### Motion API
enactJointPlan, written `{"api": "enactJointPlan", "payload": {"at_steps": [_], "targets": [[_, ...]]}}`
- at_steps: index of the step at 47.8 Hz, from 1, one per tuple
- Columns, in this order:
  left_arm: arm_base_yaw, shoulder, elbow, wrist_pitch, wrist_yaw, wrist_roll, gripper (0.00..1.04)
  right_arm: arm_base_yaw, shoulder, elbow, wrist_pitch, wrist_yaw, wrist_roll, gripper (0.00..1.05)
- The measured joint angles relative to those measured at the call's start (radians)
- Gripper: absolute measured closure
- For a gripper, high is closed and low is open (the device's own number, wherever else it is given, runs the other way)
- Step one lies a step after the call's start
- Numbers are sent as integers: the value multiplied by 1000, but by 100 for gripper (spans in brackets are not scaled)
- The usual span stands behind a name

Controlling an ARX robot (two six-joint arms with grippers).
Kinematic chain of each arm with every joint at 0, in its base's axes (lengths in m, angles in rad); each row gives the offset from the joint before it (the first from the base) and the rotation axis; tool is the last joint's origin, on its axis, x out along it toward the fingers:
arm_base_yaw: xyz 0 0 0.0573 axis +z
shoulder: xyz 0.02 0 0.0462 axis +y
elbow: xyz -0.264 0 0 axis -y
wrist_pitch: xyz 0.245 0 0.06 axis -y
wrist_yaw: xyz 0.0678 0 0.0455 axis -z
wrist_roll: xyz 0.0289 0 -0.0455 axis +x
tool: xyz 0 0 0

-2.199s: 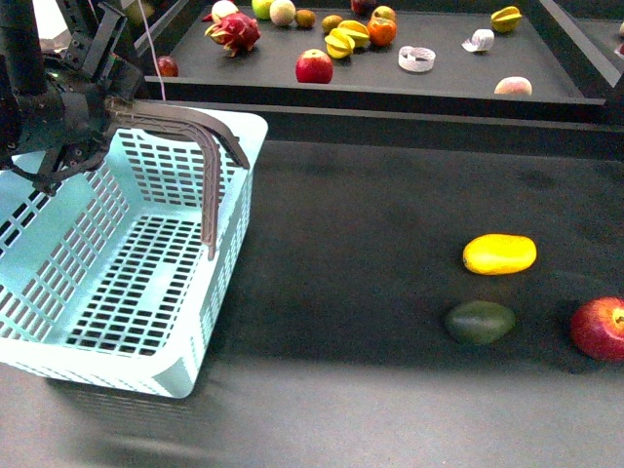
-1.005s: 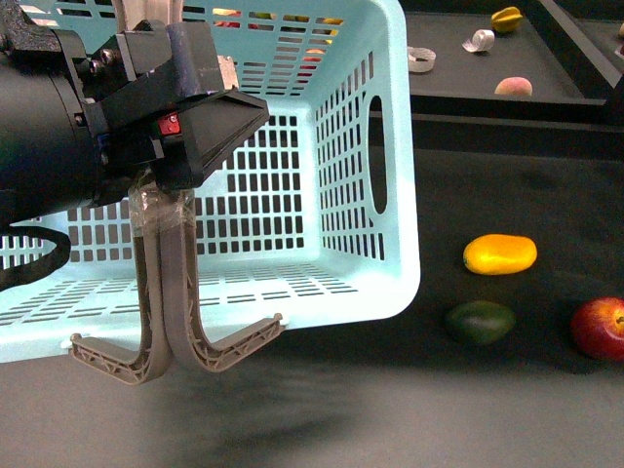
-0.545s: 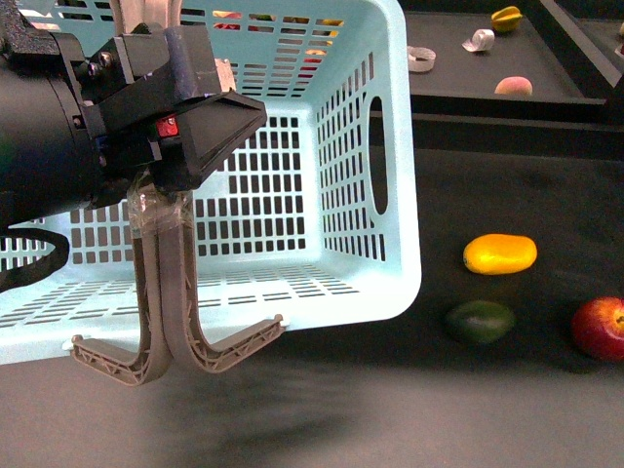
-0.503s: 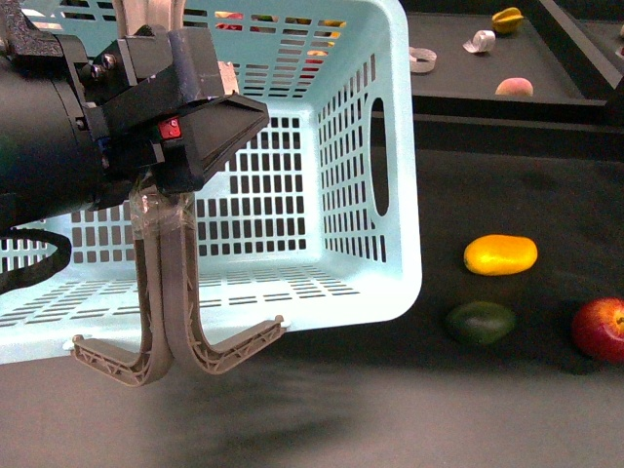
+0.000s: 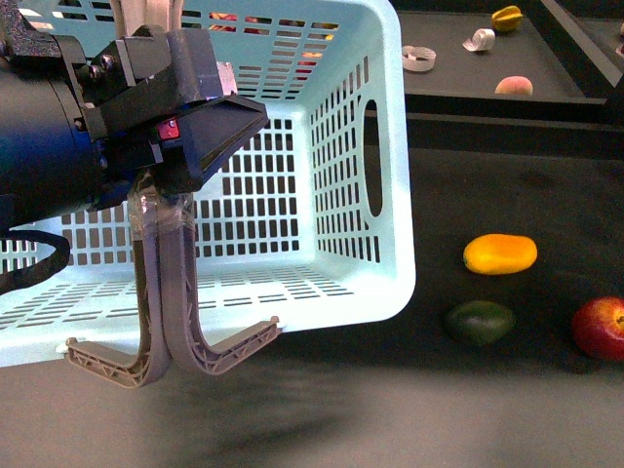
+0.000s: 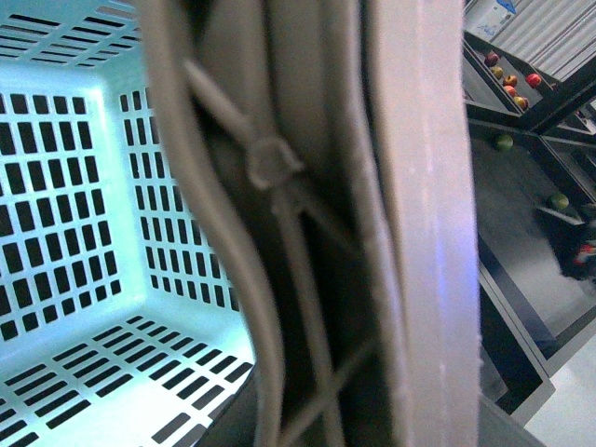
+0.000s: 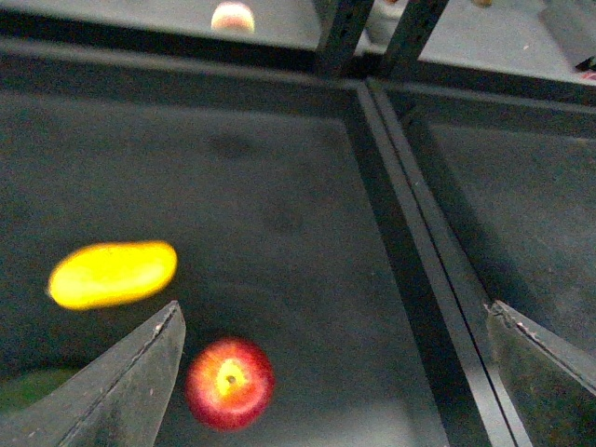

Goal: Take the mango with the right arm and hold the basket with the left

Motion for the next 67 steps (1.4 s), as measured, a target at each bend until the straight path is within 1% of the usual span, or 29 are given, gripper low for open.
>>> {"api": "enactJointPlan", "payload": {"at_steps": [8,16,24,32,39,48,54,62,67], "targets": [[0,0,0,0,0,0,87,-6,235,167,-107,-41,-185,8],[0,0,0,0,1,0,87,14,480,409,-267,-89,-393,8],[0,0,0,0,1,0,87,43,631,591,-367,-106,-494,8],[0,0,0,0,0,0,87,81,756,754,-480,-135,-550,8],[0,0,0,0,0,0,87,117,855,896,-586,-142,-609,8],[0,0,0,0,0,0,87,153,963,1070,-700,-143,-647,8],[0,0,0,0,1,0,87,177,1043,1208,-762,-156,-642,8],[0,0,0,0,0,0,87,200,1143,1377,-782,-174,-603,8],[0,0,0,0,0,0,87,204,1182,1455,-827,-172,-590,8]]}}
